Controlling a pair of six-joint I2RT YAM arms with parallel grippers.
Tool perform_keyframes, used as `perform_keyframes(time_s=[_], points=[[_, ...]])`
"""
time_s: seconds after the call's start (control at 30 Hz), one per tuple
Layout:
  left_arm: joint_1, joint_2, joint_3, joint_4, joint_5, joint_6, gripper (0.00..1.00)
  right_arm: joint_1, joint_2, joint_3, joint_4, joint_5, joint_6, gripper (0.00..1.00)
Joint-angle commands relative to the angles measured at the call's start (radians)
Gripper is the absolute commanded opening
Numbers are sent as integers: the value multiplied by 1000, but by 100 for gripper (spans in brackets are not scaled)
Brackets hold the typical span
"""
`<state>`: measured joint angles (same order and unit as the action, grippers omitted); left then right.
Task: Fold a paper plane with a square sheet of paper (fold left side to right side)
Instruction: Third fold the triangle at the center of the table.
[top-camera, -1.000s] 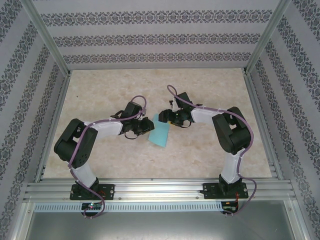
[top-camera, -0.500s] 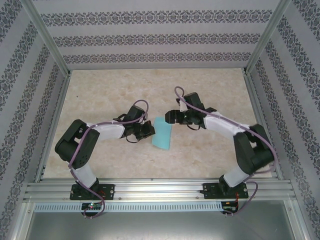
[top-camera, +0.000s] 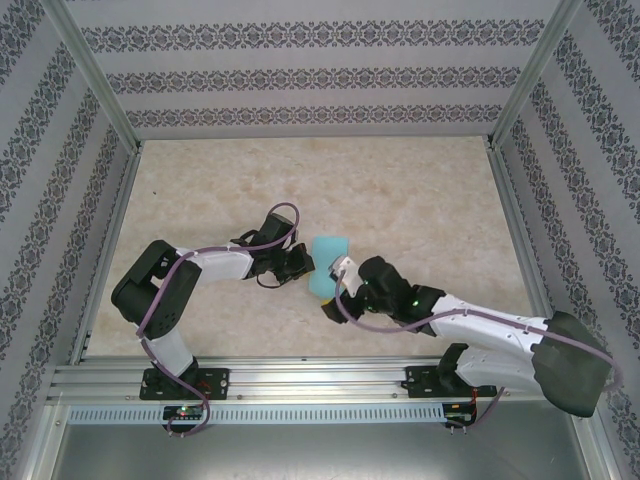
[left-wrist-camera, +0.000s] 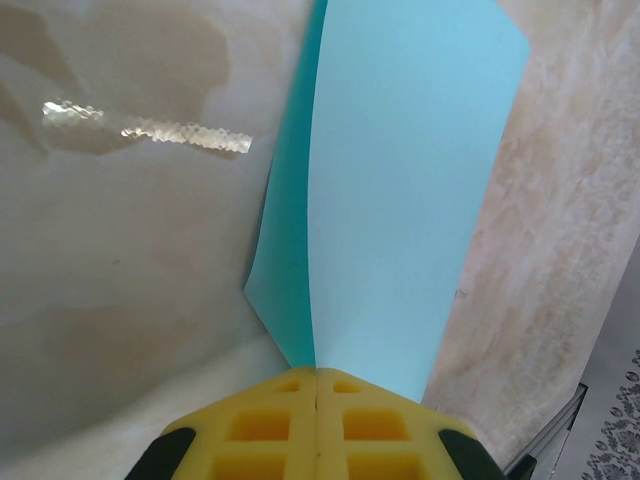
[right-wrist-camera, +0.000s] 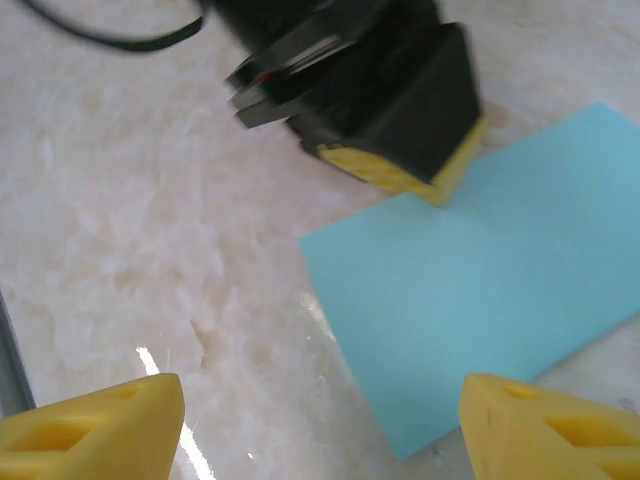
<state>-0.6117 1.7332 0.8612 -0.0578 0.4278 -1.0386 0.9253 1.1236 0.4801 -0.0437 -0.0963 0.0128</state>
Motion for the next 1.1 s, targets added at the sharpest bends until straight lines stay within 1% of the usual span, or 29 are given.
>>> perform_keyframes(time_s=[0.0,0.13,0.27,0.4,0.6,0.8,0.87,0.9,0.97,1.07], points=[[-18,-29,4,16,-18,-20,1,78,47,0,105,208,-136,73],[-20,-27,6,16,-18,-20,1,159,160,49,109,338,-198,73],[-22,-21,10,15,-13,-18,1,208,269,102,121,394,-241,73],[-23,-21,22,-6,-18,-7,1,221,352,149,141,421,-246,73],[-23,-27,24,-22,-18,2,1,212,418,187,147,488,-242,71],[-23,-26,27,-22,-17,3,1,209,454,211,124,504,-238,55],[-24,-26,29,-23,-16,3,1,209,462,215,117,501,-235,47],[-23,-26,29,-24,-17,5,2,210,463,218,114,500,-235,44],[-23,-24,30,-23,-16,5,1,210,466,221,111,496,-234,35],[-23,-24,31,-24,-16,6,2,210,464,224,107,494,-231,24]])
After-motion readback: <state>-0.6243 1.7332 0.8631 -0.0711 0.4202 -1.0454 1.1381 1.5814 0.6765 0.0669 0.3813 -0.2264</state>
